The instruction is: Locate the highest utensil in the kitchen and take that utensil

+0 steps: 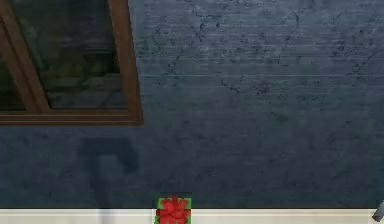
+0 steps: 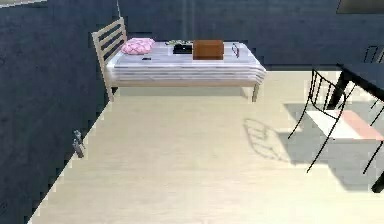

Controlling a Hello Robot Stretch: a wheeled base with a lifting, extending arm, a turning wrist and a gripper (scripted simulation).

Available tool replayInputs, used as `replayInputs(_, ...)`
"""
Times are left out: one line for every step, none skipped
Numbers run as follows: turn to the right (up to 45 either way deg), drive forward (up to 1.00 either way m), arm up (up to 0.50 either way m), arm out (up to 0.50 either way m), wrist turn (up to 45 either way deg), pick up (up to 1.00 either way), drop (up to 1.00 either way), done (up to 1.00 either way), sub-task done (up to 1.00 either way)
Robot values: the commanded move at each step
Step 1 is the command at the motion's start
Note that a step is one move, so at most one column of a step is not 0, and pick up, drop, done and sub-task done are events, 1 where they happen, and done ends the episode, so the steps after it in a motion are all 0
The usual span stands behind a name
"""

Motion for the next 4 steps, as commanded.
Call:
replayInputs(-45.0,0.00,0.00,0.00,0.0,0.00,0.00,0.00,0.00)
replayInputs(-45.0,0.00,0.00,0.00,0.0,0.00,0.00,0.00,0.00)
replayInputs(-45.0,0.00,0.00,0.00,0.0,0.00,0.00,0.00,0.00)
replayInputs(-39.0,0.00,0.00,0.00,0.0,0.00,0.00,0.00,0.00)
